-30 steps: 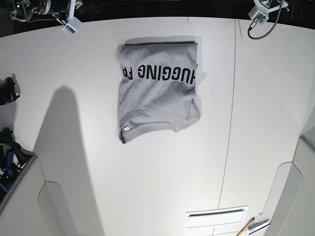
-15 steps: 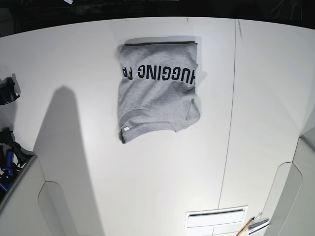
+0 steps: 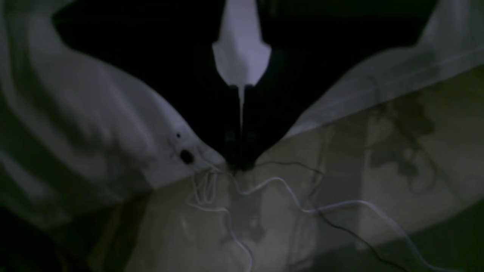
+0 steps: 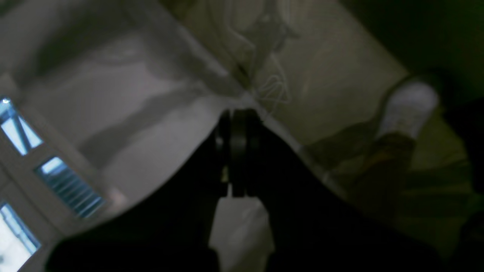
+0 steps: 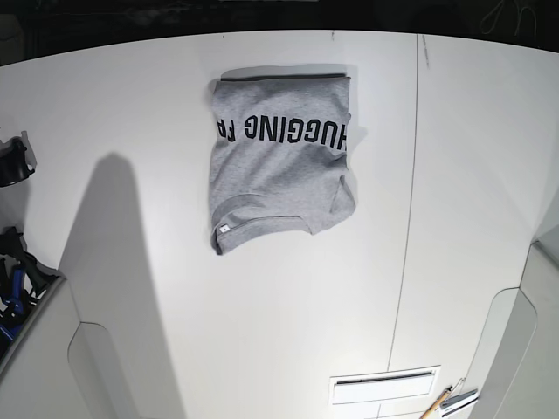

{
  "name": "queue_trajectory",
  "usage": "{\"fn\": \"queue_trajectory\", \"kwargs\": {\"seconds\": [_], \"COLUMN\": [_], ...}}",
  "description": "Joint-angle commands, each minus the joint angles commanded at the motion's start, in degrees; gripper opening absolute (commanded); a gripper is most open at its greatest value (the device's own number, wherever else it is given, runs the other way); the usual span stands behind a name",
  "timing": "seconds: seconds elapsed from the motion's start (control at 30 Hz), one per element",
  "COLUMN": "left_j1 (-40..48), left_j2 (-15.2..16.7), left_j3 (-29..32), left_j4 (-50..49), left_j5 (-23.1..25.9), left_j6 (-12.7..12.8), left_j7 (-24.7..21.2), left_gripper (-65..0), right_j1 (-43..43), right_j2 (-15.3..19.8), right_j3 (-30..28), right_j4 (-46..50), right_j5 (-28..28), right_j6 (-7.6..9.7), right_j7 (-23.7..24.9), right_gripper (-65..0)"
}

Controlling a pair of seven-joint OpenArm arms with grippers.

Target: Fold the T-shirt properly

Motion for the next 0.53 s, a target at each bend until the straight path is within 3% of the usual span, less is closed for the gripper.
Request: {"fn": "queue_trajectory", "kwargs": {"seconds": [0.17,0.3,0.43,0.53], "left_j1": [-11.0,-18.4,-23.7,-25.7], "left_j2": [2.2,4.2,4.7,4.7], "left_j3": [3.8,5.9,10.0,12.3], "left_j4": [-9.0,-14.5,-19.3,-20.3], "left_j5": [0.0,0.0,0.0,0.0], "left_j6": [0.0,0.0,4.4,6.3], "left_j7": [-3.6,-4.8,-6.4,-6.6], "left_gripper": [-63.7,-63.7,-63.7,-63.7], "right_j1": [9.4,13.9,14.6,14.6], "right_j2": [-2.2,-3.5,-5.5,-5.6], "right_j3": [-8.6,-11.8,-11.8,-11.8], "right_j4": [-8.0,-12.8,-15.1,-15.1], "right_j5": [-4.9,-6.0,-14.2,-15.5], "right_j6": [-0.02,-0.02,0.00,-0.02], "right_j7": [3.5,6.8,8.0,8.0], "right_gripper": [-65.0,-65.0,-65.0,-65.0]}}
